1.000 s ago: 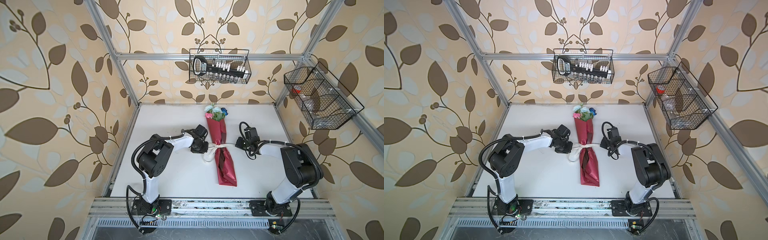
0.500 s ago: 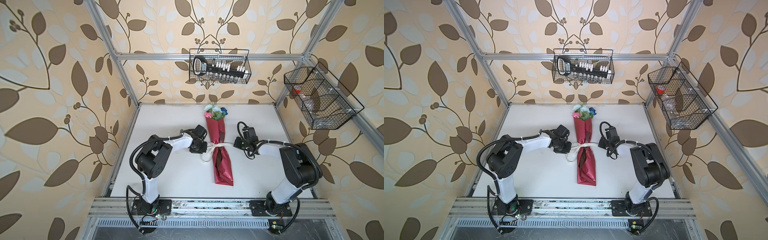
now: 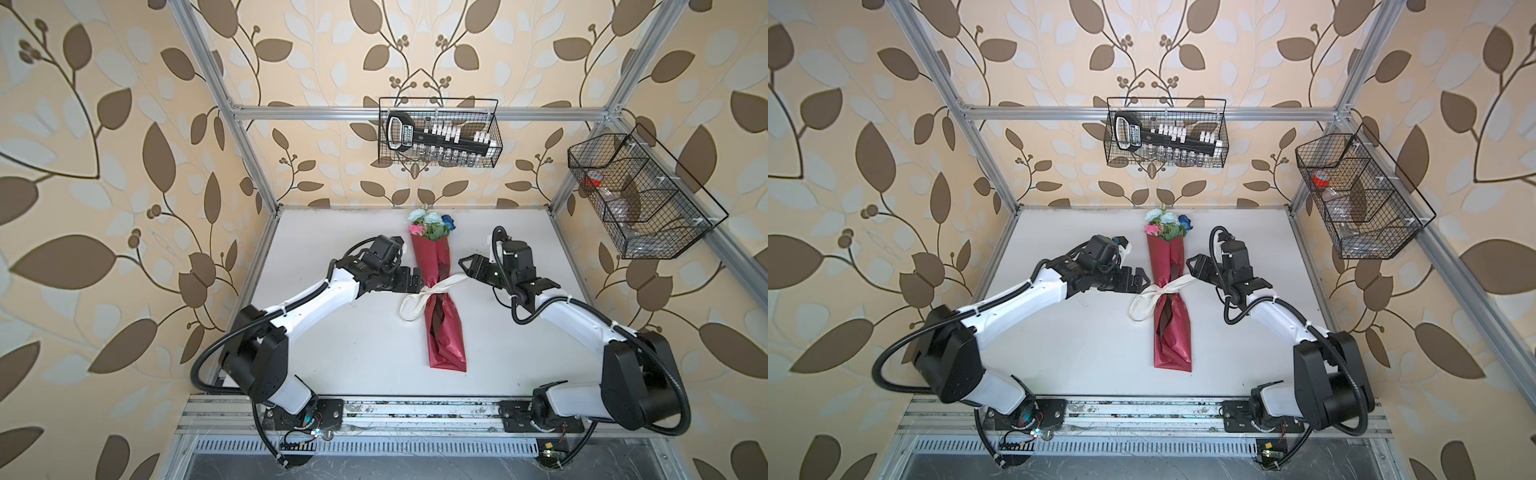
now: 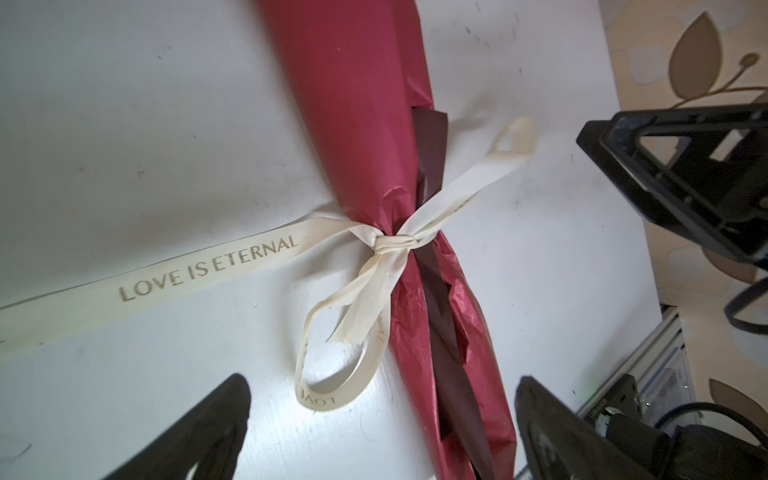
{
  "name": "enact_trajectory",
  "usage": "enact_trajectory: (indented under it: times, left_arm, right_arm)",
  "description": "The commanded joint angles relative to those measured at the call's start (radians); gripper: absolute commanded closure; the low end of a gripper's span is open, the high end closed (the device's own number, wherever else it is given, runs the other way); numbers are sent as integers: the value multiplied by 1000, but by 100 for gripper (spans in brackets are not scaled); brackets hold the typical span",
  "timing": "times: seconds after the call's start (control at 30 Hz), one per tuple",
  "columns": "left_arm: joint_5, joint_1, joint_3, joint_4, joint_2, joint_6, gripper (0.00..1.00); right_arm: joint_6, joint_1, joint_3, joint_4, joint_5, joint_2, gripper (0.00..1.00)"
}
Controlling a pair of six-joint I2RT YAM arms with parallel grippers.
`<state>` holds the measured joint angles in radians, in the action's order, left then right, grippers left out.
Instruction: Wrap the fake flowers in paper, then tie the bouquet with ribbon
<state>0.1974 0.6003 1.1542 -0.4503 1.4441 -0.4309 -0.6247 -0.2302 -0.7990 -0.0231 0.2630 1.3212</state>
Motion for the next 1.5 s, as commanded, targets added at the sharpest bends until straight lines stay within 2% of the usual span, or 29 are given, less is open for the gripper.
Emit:
enact_trajectory:
  times: [0.0, 0.03, 0.1, 0.13, 0.17, 0.2, 0.23, 0.33, 0.4, 0.5, 0.6, 0.73, 0.97, 1.0, 1.27, 1.47]
  left_arm:
    - [-62, -11, -25, -36, -111, -4, 1]
    - [-48, -11, -34, -29, -131, 13, 2]
    - [53, -9, -52, 10, -142, 97, 10]
    - [121, -7, -57, 33, -131, 129, 20]
    - [160, -5, -58, 44, -113, 140, 34]
    - [191, -2, -57, 56, -88, 149, 42]
    - [218, 2, -56, 71, -55, 159, 46]
    - [238, 24, -45, 105, 67, 189, 49]
    - [247, 27, -15, 91, 152, 207, 58]
    - [240, 34, 21, 77, 270, 235, 77]
    - [171, 33, 53, 50, 359, 257, 80]
    - [153, 46, 62, 43, 402, 293, 78]
    - [96, 89, 87, 29, 455, 318, 58]
    - [82, 94, 93, 26, 462, 322, 58]
    - [-28, 104, 129, 10, 507, 303, 62]
    - [-36, 104, 132, 21, 509, 296, 70]
  right_arm:
    - [3, 18, -9, 79, 18, -58, 38]
    - [5, 19, -5, 92, 15, -74, 38]
    - [6, 19, 8, 104, 8, -99, 38]
    - [8, 19, 14, 110, 5, -110, 38]
    - [7, 19, 20, 115, 2, -119, 38]
    - [7, 19, 25, 118, -1, -125, 38]
    - [5, 20, 30, 123, -5, -132, 38]
    - [6, 24, 35, 148, -28, -143, 38]
    - [1, 35, 39, 166, -36, -153, 38]
    - [-5, 50, 58, 170, -40, -181, 38]
    - [-5, 60, 75, 171, -39, -206, 38]
    - [-4, 70, 91, 172, -53, -230, 38]
    - [2, 85, 96, 164, -47, -235, 37]
    - [2, 86, 96, 161, -48, -235, 37]
    - [1, 94, 104, 149, -35, -232, 37]
    - [-4, 94, 112, 137, -24, -224, 38]
